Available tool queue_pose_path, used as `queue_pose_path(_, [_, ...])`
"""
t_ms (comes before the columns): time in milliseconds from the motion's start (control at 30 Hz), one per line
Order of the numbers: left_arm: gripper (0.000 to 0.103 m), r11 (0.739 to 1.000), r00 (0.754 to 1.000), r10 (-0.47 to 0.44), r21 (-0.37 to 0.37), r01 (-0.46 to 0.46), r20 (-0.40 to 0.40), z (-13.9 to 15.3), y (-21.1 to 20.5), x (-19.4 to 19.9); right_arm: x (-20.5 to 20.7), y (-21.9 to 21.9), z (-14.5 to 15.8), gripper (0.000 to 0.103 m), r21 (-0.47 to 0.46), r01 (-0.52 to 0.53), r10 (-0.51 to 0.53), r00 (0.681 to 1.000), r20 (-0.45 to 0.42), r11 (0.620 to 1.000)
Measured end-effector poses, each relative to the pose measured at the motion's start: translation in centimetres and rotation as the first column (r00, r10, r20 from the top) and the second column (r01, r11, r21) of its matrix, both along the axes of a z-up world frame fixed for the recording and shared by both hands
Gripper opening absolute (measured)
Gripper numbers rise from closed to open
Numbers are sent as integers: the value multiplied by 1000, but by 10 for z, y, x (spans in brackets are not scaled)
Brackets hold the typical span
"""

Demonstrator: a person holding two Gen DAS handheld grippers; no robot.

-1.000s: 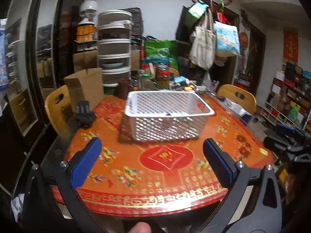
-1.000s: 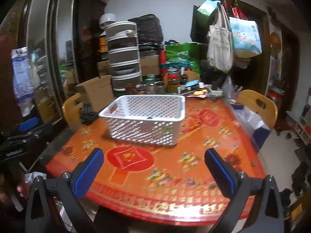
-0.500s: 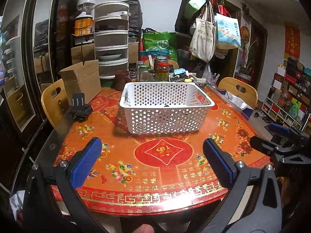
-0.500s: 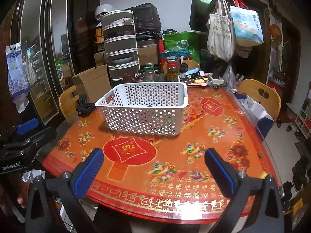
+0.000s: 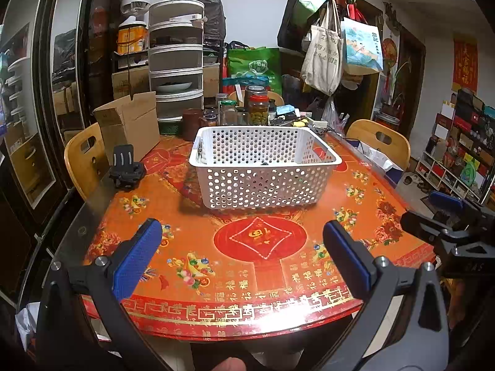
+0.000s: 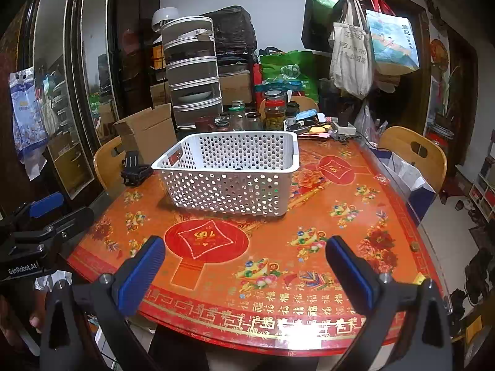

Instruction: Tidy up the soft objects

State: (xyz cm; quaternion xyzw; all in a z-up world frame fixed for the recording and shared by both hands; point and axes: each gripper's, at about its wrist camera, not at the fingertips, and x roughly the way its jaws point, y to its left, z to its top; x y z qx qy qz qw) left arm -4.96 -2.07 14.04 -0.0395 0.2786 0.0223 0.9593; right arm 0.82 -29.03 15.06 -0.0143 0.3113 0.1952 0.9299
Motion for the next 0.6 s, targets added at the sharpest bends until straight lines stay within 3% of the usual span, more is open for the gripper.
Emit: queue_pose_path(600, [103, 1000, 1000, 1, 0, -1, 0, 0, 0, 0, -3, -2, 4, 103, -3, -7, 7, 1000, 13, 1000])
